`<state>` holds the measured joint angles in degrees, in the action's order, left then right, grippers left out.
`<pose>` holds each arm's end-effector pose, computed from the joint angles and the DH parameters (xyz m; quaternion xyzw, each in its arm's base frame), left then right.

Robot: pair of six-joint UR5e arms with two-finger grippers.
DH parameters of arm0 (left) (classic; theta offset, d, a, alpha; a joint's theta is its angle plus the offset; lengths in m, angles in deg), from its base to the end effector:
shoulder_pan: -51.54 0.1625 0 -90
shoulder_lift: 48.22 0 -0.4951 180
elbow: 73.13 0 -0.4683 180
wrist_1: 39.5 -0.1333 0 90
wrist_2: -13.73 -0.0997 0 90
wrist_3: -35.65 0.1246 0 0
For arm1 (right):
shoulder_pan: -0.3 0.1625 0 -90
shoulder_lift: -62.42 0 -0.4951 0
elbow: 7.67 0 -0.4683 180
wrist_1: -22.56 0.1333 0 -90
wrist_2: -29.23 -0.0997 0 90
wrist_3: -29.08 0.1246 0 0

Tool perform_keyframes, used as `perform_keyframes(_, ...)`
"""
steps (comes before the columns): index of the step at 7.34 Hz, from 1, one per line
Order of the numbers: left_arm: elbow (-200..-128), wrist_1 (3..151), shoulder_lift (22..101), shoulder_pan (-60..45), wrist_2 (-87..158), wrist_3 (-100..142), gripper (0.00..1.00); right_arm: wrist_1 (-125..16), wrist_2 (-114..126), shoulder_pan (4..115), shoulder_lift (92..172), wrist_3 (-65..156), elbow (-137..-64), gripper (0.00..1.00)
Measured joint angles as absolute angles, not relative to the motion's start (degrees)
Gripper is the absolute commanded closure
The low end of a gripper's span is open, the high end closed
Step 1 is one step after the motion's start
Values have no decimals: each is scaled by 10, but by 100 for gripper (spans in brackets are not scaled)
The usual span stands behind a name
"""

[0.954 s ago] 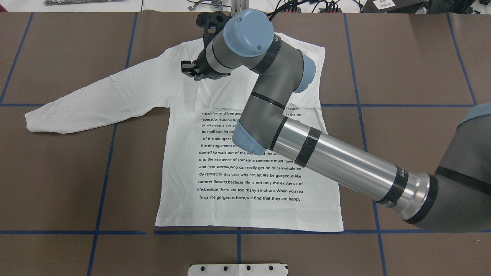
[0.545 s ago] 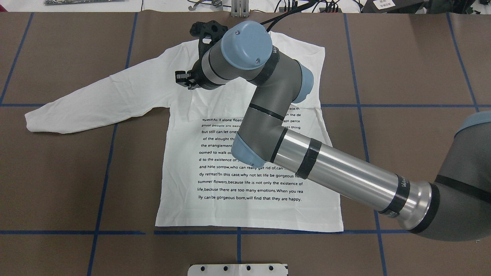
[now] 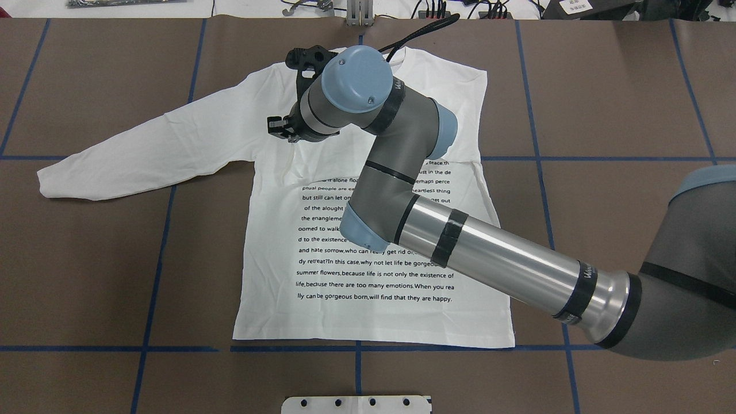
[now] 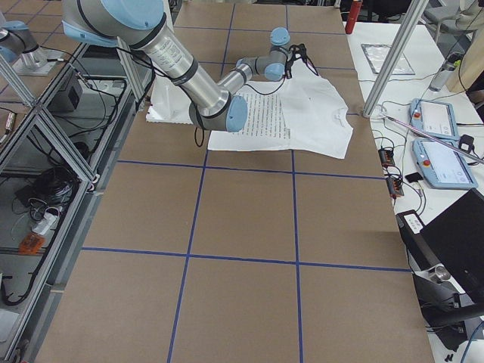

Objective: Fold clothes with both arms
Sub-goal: 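Carry the sleeve with the right gripper across the shirt toward the collar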

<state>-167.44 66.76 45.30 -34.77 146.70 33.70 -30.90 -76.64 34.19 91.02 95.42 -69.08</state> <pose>-0.0082 -0.6244 0.6354 0.1763 0.3673 0.0902 0.9088 -0.7545 -0.6264 0.0947 0.1717 -0.5485 -0.0056 0.8183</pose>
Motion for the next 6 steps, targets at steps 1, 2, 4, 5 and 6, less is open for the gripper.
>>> perform_keyframes(1,-1674,668,453,-348,1467,337,1,-309,-758,340,880,954,-650,100)
perform_keyframes(2,-1674,668,453,-348,1467,337,0,-309,-745,335,860,953,-614,100)
perform_keyframes(4,-1674,668,454,-348,1467,337,1,-307,-719,327,836,951,-563,1)
perform_keyframes(5,-1674,668,454,-348,1467,337,0,-306,-714,325,826,951,-551,0)
perform_keyframes(6,-1674,668,455,-348,1466,337,0,-305,-711,323,819,952,-546,0)
